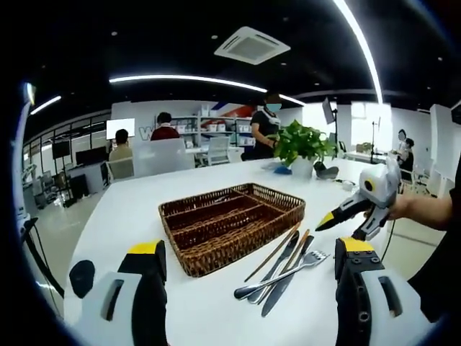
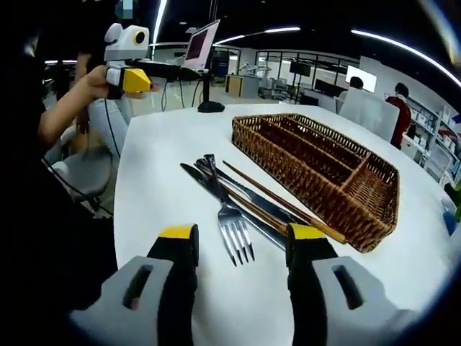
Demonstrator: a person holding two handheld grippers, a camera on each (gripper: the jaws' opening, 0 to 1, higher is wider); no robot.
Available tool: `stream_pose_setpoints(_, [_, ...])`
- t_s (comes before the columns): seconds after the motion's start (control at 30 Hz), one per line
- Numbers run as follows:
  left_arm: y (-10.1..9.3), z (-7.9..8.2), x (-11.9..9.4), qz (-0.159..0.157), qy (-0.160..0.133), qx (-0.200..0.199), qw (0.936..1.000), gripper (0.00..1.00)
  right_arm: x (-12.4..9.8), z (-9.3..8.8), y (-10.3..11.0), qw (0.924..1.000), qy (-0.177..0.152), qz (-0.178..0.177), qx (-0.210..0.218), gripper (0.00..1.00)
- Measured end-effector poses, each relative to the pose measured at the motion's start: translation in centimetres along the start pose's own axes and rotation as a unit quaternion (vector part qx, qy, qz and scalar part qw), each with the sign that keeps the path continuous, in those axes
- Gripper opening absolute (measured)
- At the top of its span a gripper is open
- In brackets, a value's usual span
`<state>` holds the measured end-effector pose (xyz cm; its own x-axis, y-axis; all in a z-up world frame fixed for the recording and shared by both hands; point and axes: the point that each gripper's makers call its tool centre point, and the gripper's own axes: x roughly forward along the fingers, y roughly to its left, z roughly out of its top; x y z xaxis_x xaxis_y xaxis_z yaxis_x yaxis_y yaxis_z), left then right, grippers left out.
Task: Arrange the knives, forks, and spoons in their matching storage slots by inserting each utensil handle-first until every utensil is classified and aligned in the correct compartment
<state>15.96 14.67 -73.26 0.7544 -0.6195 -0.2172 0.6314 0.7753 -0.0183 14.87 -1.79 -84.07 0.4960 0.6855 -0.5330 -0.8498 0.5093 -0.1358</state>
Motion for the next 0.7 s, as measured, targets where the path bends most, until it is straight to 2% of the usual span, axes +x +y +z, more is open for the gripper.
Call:
stream_pose_setpoints(0.1, [0.0,-0.2,0.0,0.001,0.0,-0.002,1.0,0.99,0.4,-0.2,0.4,1.0,0.001,0.007,-0.003,0.4])
stream_pose_setpoints(0.2, [-0.2,-0.5,0.0,-0.002,0.002,-0.003,1.0,0.99,0.9,-0.5,0.6,0.9998,0.003,0.009,-0.017,0.3])
stream_pose_setpoints(0.57, [-0.2,-1.2,0.2,-0.007,0.011,0.003,0.9999,0.99,2.0,-0.8,0.8,0.9999,-0.001,0.015,0.003,0.25])
stream_pose_setpoints(0.7, [-0.3,-1.8,0.4,-0.012,0.022,0.008,0.9997,0.99,2.1,-1.0,0.9,0.9998,0.001,0.021,0.003,0.18])
